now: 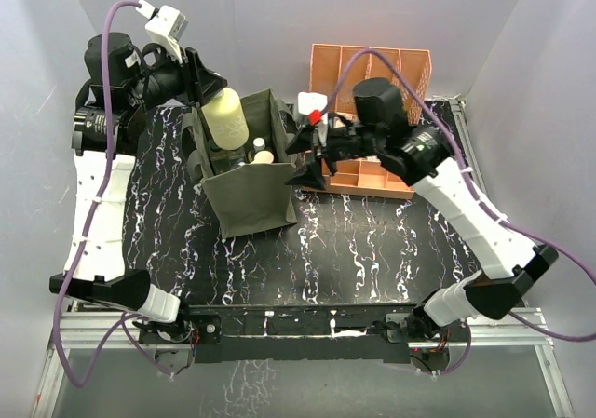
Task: Place the personal care products into the canvas bag
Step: Place the care product in the canvas bag.
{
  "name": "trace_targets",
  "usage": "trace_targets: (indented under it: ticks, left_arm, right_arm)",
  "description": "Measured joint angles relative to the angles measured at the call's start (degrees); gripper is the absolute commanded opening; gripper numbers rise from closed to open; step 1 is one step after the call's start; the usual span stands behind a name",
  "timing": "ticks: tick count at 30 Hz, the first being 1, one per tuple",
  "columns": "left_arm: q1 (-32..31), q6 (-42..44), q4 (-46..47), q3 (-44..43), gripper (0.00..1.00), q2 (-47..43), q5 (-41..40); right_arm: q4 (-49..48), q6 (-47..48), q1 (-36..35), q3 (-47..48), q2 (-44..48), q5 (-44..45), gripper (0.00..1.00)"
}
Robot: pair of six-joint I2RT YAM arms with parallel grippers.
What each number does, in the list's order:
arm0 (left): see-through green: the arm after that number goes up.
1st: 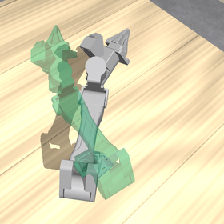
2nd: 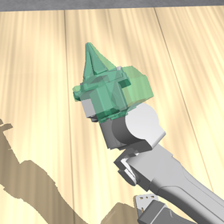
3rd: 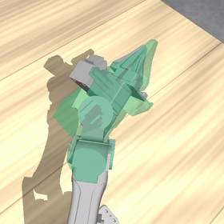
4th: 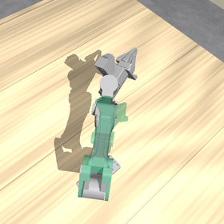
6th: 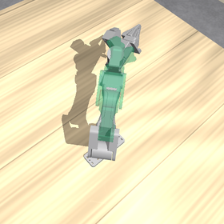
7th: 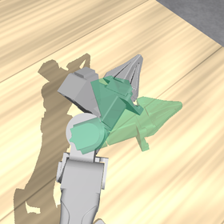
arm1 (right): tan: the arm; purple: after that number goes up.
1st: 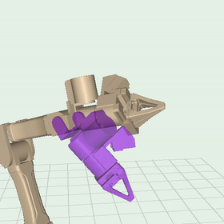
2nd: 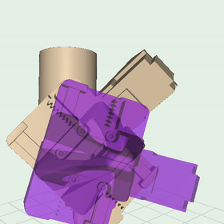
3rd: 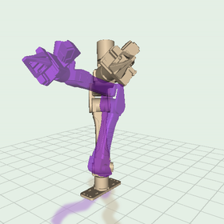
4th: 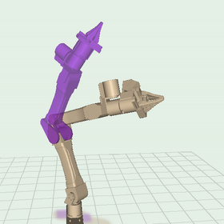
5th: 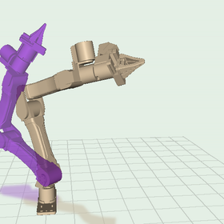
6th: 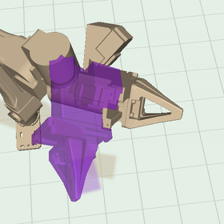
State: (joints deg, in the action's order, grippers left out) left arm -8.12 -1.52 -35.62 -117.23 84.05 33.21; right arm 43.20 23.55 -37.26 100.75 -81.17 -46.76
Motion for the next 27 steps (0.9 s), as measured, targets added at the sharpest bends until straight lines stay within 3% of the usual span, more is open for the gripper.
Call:
trace_targets:
  ticks: [5,17,27]
  left_arm:
    - [0.15,0.92,0.02,1.84,0.00,-0.26,-0.83]
    - [0.17,3.10,-0.17,9.01,0.00,-3.52,1.51]
    - [0.20,4.50,-0.26,13.42,0.00,-6.91,1.90]
  right_arm:
    - [-0.22,1.90,-5.22,0.63,-4.76,5.38,0.66]
    - [-0.66,5.07,-9.75,1.05,-12.31,14.78,0.64]
    - [-1.29,6.71,-11.15,1.25,-14.45,18.38,0.52]
